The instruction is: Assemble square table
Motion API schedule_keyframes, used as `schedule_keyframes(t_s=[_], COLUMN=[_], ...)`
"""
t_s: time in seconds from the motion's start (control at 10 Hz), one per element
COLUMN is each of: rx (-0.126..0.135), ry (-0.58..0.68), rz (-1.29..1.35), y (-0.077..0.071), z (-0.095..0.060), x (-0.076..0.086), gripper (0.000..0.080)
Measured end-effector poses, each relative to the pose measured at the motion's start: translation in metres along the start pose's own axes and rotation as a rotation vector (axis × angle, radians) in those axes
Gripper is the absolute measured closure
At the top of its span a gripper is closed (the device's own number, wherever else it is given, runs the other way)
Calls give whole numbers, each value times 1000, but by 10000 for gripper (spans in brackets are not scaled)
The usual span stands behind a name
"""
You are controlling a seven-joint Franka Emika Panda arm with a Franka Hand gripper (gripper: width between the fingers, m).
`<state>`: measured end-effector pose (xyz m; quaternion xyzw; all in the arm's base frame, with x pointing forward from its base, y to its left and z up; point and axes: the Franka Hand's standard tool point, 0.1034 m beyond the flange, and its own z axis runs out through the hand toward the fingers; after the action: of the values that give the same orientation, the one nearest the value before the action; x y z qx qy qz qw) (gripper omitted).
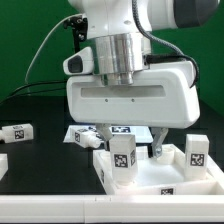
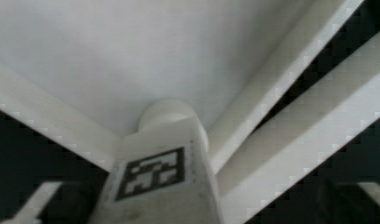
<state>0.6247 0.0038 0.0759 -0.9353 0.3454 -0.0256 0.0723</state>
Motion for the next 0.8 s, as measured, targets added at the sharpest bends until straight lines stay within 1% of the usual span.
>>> schedule_keyframes(t_s=[0.1, 0.2, 0.3, 0.4, 0.5, 0.6, 0.7, 0.8], rx=[0, -1, -4, -3, -11, -29, -18, 7], ry=[0, 0, 0, 3, -5, -19, -22, -27], rz=[1, 45, 160, 269, 456, 645, 819, 974], y=[0, 1, 3, 3, 4, 4, 3, 2], z=[0, 0, 1, 0, 1, 3, 3, 3], x=[0, 0, 1, 3, 0, -3, -2, 0], gripper=[374, 374, 510, 510, 510, 511, 511, 511])
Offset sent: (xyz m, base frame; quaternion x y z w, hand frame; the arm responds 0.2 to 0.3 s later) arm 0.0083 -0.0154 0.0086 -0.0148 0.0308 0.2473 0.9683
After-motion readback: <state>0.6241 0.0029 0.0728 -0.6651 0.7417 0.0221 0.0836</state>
